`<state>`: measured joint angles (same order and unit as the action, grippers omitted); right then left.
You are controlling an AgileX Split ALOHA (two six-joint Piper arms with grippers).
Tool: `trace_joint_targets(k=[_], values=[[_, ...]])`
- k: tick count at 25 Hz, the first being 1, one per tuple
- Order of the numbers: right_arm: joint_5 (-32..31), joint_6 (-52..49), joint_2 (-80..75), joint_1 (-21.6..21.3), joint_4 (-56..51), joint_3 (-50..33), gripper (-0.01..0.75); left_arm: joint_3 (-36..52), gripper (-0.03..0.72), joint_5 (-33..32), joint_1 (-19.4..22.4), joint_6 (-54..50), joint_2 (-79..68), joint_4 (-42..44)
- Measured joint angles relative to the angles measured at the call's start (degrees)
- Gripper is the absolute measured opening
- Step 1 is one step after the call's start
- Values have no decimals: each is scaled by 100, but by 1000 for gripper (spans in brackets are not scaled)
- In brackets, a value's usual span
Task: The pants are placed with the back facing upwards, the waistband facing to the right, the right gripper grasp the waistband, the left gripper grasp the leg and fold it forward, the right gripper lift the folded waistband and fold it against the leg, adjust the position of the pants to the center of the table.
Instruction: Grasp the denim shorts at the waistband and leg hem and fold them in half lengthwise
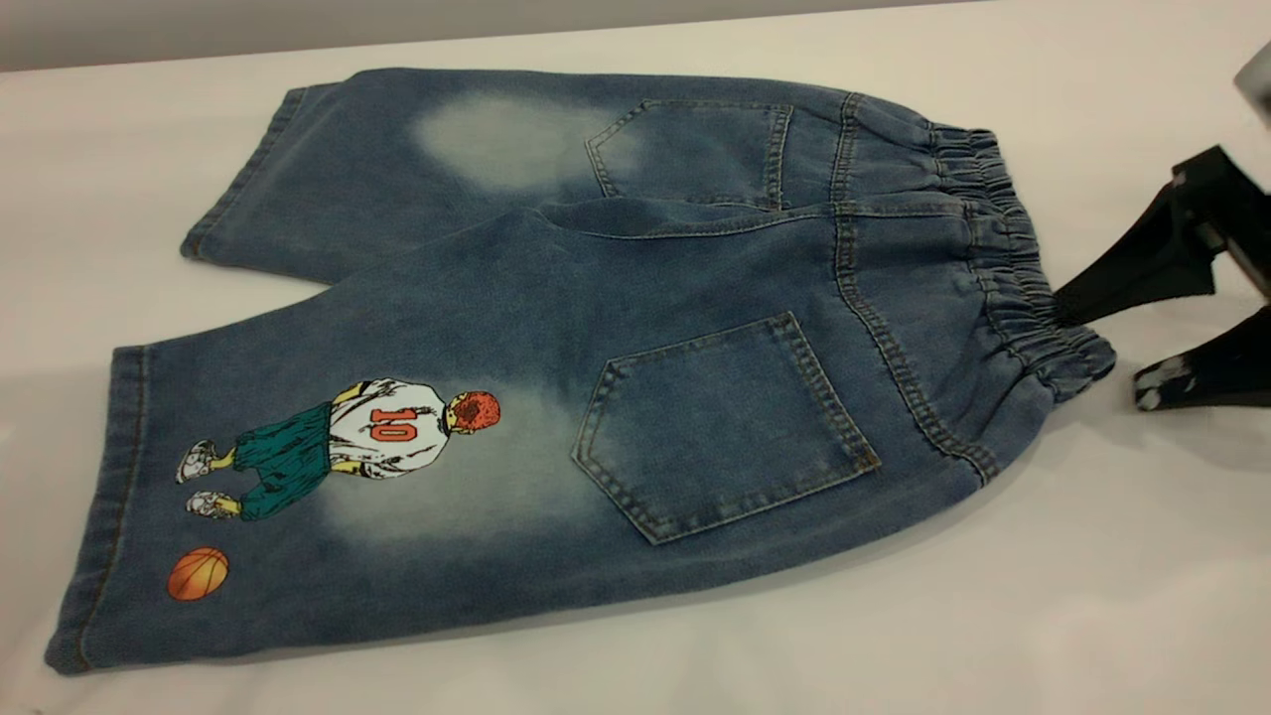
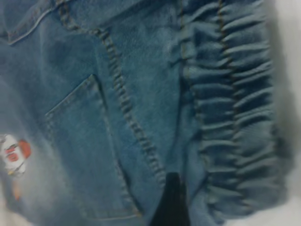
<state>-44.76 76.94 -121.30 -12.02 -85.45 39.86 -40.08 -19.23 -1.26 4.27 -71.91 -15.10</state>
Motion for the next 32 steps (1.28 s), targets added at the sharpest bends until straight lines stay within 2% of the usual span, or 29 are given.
trace_joint_targets(k=[4,11,15,24,32], values=[[-317,450,-275,0,-335,0,557,0,444,0,0,0,0,0],[-401,743,-280,0,-624,0,540,0,444,0,0,0,0,-7],[-395,743,-275,4,-624,0,470,0,444,-17,0,0,0,-7],[-395,768,-275,4,-690,0,218,0,444,-17,0,0,0,-7],[-310,704,-275,6,-578,0,195,0,444,-17,0,0,0,-7]])
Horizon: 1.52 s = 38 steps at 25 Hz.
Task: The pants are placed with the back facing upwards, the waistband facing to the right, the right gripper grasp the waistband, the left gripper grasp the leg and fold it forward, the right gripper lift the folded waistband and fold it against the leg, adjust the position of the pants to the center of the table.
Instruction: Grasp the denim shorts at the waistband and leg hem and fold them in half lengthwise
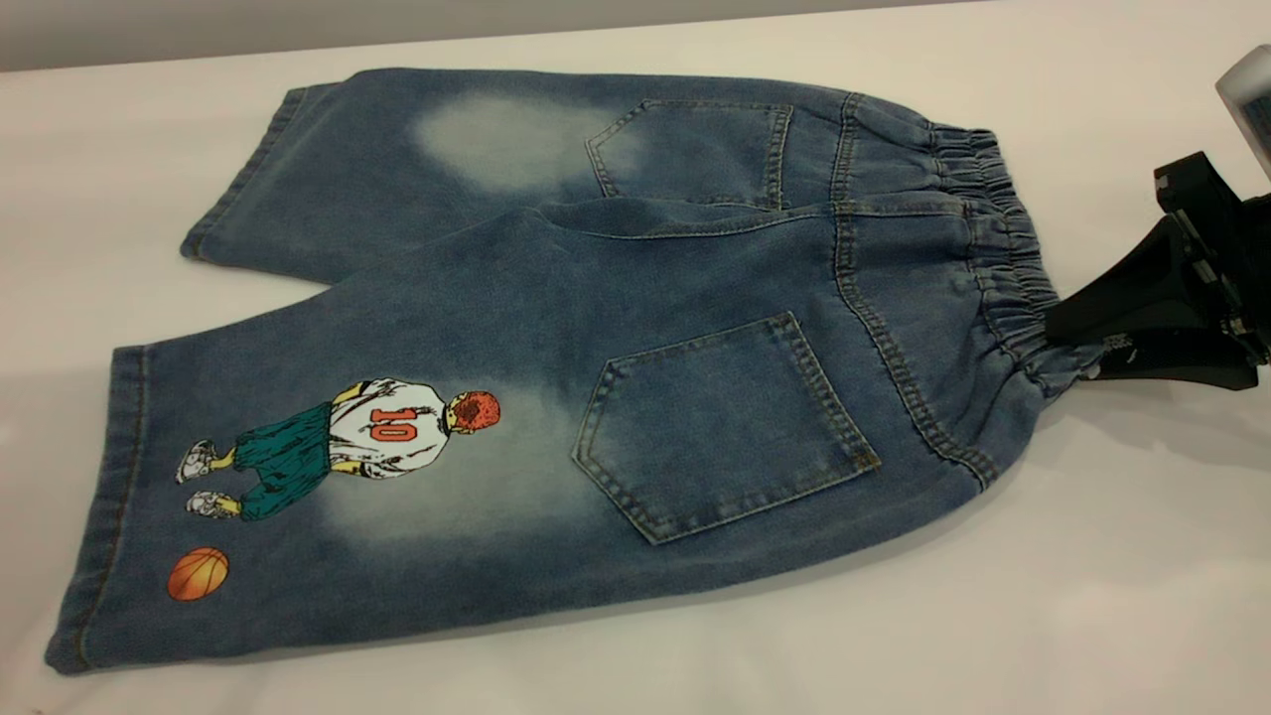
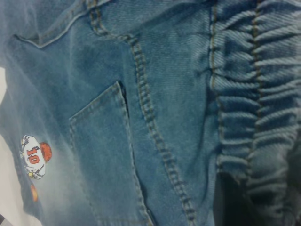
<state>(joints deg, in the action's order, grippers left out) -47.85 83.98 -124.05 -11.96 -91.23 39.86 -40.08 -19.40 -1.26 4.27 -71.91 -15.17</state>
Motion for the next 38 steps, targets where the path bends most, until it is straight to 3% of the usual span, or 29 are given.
trace_joint_targets(k=[4,10,19,25,30,35,38], values=[[0,-45,0,0,13,0,175,0,444,-217,0,0,0,0],[0,-45,0,5,61,0,27,0,444,-674,0,-7,0,0],[0,-97,0,5,117,0,27,300,444,-1360,-46,-7,-6,-49],[0,-97,0,5,138,0,27,839,444,-1549,-529,-18,-101,15],[-12,-97,0,5,143,0,27,981,444,-1495,-957,-56,-464,15],[-80,-97,0,5,176,0,27,1148,444,-964,-990,-340,-1112,16],[-92,-97,0,5,188,0,27,1256,444,-956,-990,-340,-1506,53]])
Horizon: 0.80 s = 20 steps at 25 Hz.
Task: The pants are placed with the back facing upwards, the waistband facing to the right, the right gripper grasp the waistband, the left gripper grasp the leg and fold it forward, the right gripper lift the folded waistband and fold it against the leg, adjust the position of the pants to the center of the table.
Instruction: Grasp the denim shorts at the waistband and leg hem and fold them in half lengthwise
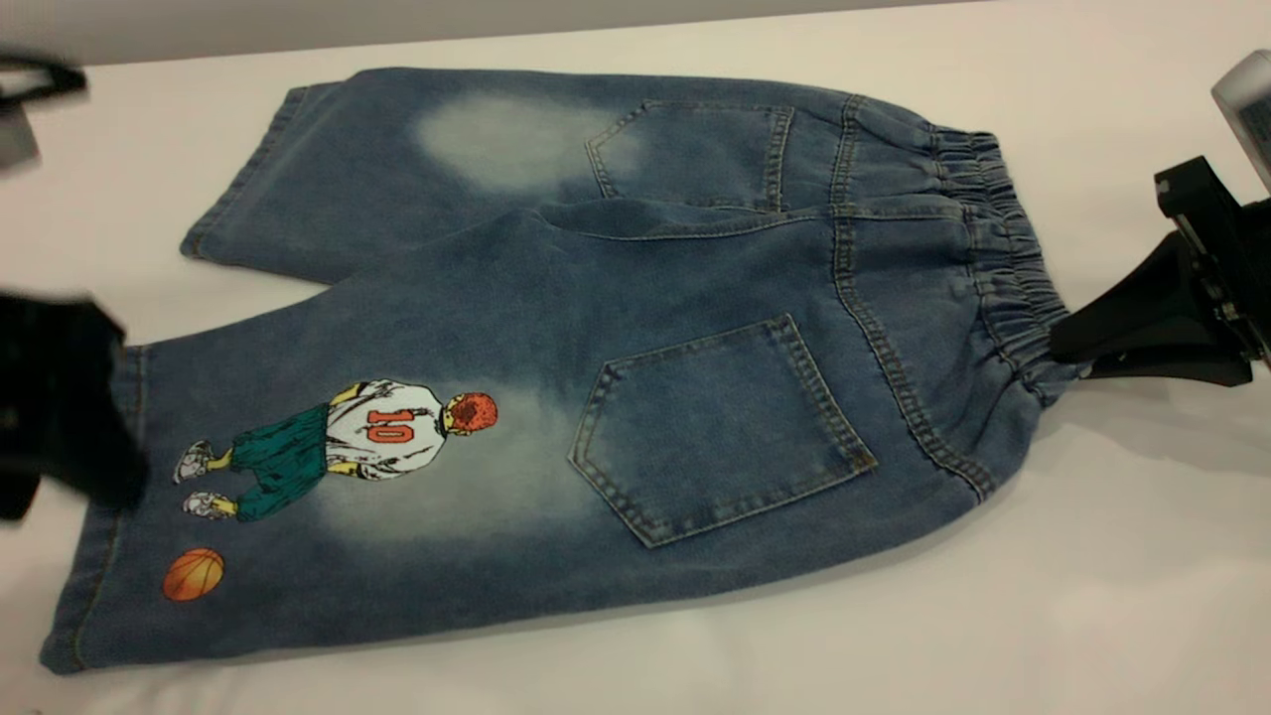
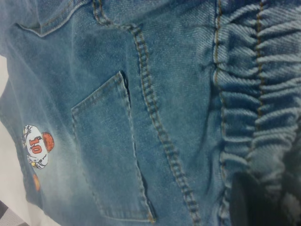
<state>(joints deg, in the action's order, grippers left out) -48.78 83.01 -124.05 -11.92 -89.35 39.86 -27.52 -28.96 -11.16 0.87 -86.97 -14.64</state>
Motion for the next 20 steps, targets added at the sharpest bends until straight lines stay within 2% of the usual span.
trace_joint_targets(k=[10,20], values=[[-24,0,0,0,0,0,27,59,444,172,0,-87,-907,443],[-36,10,0,0,0,0,27,59,444,280,0,-1526,-1139,1924]])
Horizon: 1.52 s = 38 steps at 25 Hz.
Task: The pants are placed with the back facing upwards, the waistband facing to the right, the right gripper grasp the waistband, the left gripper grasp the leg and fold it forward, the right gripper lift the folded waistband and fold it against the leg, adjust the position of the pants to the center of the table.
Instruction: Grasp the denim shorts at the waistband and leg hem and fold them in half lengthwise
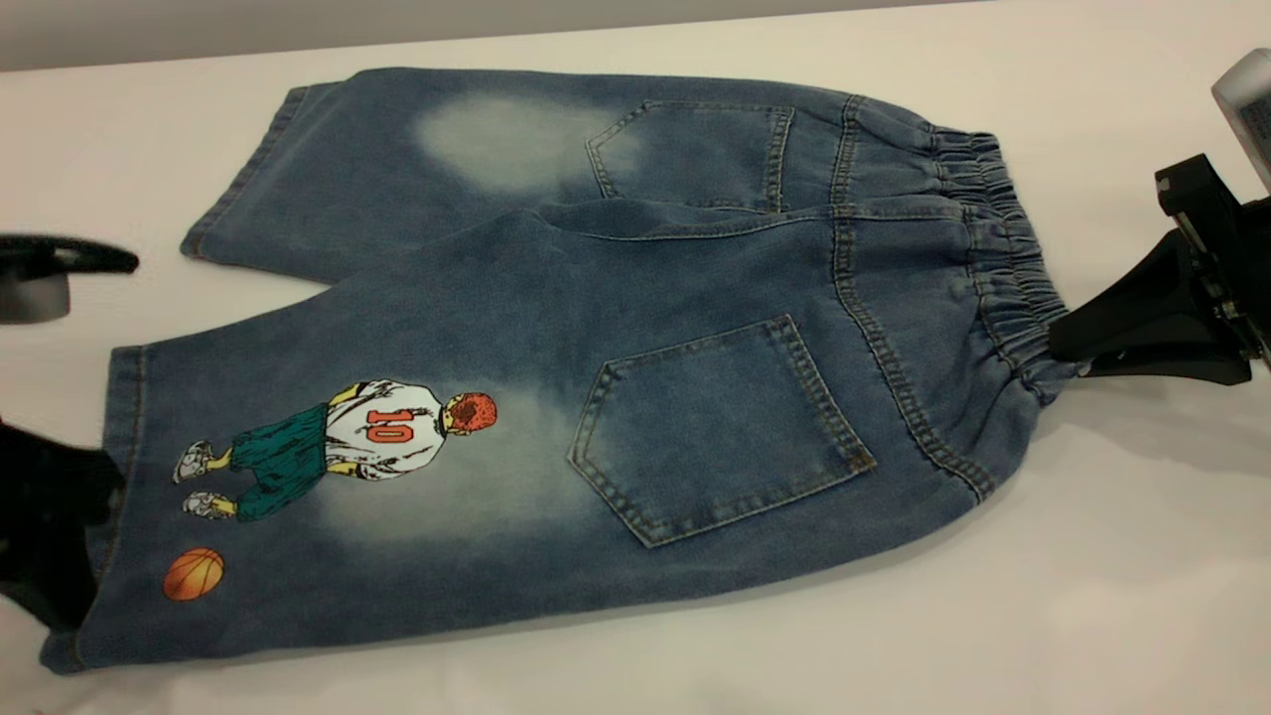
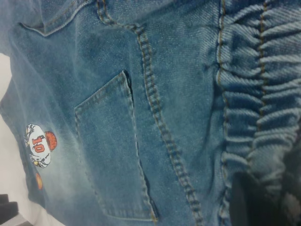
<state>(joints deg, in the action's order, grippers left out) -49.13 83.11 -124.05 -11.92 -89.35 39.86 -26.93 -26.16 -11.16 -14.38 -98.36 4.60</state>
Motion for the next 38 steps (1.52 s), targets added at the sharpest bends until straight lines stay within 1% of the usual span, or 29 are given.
trace_joint_targets(k=[6,8,11,14,25,31,38], values=[[-5,0,0,0,0,0,27,0,444,410,0,-6,-617,5],[-11,0,0,0,0,0,27,0,444,638,0,-6,-764,5],[-92,0,0,0,0,0,27,-5,444,939,0,36,-847,5],[-92,20,0,0,0,0,27,-12,444,1098,0,36,-852,-1],[-87,20,0,0,0,0,27,-12,444,1207,0,36,-847,-5],[-87,41,0,0,0,0,27,-12,444,1194,0,212,-847,-8],[-87,41,0,0,0,0,27,-12,444,1167,0,212,-847,-334]])
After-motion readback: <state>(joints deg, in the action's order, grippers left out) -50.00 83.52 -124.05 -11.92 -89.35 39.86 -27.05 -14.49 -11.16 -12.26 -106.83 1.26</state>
